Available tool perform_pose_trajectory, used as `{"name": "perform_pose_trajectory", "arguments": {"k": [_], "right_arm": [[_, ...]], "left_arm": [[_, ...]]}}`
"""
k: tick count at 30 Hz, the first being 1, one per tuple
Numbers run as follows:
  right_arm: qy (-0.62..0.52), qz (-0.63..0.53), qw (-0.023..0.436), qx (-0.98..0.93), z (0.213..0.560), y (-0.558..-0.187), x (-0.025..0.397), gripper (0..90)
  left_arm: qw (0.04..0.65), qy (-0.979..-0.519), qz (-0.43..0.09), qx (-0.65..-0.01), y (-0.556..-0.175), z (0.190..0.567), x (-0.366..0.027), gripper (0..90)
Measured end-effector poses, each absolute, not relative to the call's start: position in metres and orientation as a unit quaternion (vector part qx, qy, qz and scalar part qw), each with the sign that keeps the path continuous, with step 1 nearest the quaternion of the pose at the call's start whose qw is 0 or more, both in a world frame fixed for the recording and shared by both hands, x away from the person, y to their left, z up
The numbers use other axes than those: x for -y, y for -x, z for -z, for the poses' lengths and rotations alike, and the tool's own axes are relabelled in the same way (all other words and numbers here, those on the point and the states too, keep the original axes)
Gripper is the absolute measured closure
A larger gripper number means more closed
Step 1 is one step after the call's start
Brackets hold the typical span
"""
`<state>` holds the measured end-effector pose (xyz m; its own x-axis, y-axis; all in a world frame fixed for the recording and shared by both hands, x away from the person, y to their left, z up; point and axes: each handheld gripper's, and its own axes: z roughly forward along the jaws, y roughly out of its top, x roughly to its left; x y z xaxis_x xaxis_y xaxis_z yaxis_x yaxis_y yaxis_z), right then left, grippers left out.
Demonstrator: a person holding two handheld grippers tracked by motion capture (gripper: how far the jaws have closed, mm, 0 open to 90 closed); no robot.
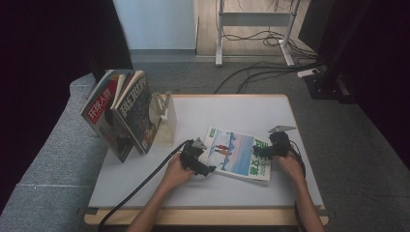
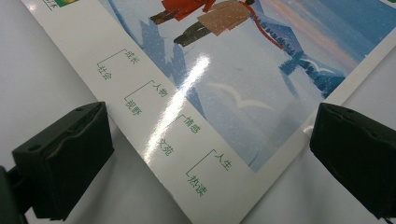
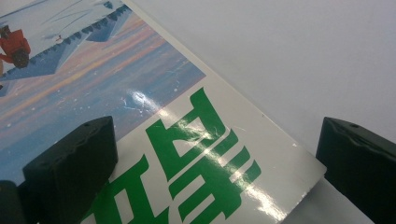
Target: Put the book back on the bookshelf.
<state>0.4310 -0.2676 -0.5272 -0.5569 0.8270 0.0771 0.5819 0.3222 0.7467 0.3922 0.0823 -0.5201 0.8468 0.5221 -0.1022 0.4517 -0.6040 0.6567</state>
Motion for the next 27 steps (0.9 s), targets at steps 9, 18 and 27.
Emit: {"name": "perform_pose_trajectory", "arguments": {"k": [9,18,27], "right_arm": [[-0.436,-0.382,0.159,-0.799,0.528,-0.417,0.258,0.0],[-0.429,-0.383,0.157,-0.802,0.528,-0.403,0.247,0.0],[-0.421,-0.386,0.154,-0.806,0.528,-0.393,0.24,0.0]], "left_arm": [[0.35,-0.894,-0.055,-0.273,-0.373,0.52,-0.093,0.0],[0.352,-0.892,-0.058,-0.277,-0.355,0.521,-0.103,0.0],[0.353,-0.891,-0.064,-0.28,-0.338,0.522,-0.111,0.0]]}}
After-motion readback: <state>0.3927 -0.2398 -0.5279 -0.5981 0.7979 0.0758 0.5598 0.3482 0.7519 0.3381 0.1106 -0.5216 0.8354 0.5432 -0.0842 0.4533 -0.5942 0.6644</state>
